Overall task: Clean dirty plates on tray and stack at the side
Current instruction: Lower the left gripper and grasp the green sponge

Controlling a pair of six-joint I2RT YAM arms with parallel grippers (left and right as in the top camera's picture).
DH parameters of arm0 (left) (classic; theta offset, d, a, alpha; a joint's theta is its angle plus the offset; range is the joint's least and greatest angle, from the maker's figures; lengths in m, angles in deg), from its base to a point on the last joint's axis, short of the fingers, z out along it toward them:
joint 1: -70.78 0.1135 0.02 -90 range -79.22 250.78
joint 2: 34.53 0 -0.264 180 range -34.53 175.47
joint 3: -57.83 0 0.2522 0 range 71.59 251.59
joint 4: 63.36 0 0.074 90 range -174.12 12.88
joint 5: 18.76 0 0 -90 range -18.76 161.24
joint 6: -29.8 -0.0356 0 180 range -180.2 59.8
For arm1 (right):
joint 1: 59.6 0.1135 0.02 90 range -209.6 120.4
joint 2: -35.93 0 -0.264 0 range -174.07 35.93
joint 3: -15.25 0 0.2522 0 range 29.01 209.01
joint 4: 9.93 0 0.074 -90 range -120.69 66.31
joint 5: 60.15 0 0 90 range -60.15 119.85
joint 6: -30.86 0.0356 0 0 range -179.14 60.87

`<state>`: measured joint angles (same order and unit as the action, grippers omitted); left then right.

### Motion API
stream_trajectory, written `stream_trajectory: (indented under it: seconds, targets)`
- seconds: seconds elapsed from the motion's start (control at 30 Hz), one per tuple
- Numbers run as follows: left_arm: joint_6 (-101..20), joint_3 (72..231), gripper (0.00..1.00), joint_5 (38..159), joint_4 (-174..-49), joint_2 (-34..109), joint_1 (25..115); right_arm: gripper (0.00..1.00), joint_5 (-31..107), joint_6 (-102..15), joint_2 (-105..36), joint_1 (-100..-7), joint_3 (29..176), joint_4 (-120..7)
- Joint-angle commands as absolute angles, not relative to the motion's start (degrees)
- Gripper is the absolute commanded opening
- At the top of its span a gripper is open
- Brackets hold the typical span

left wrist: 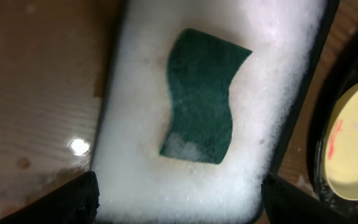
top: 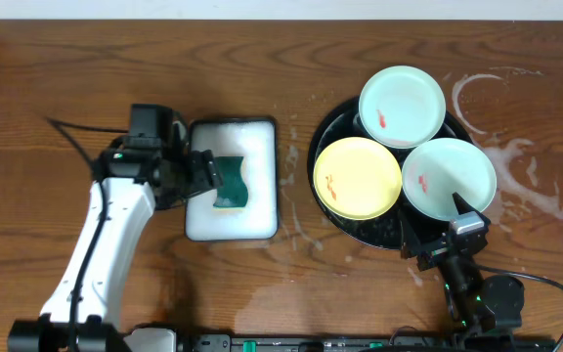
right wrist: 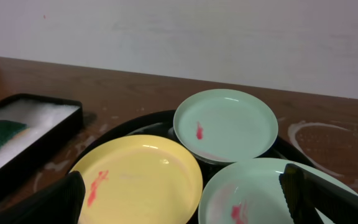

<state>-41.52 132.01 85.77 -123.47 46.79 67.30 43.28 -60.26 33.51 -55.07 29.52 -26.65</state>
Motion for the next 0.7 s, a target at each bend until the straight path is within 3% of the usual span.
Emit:
stream_trajectory:
  seconds: [0.0,0.27,0.67]
  targets:
    - [-43.91,133.54,0.85,81.96,-121.63,49.57,64.61,0.99,43.17,-60.94,33.54,-54.67,29.32,-26.71]
    - [-43.88,133.54,0.85,80.78,-113.42,55.16,63.03,0.99,43.17,-60.94,33.54,-54.67,29.32,-26.71]
    - [-42.62,133.52,0.84,80.76,-110.62,61.57,61.15,0.99,43.17,-60.94,33.54,-54.67,29.32,-26.71]
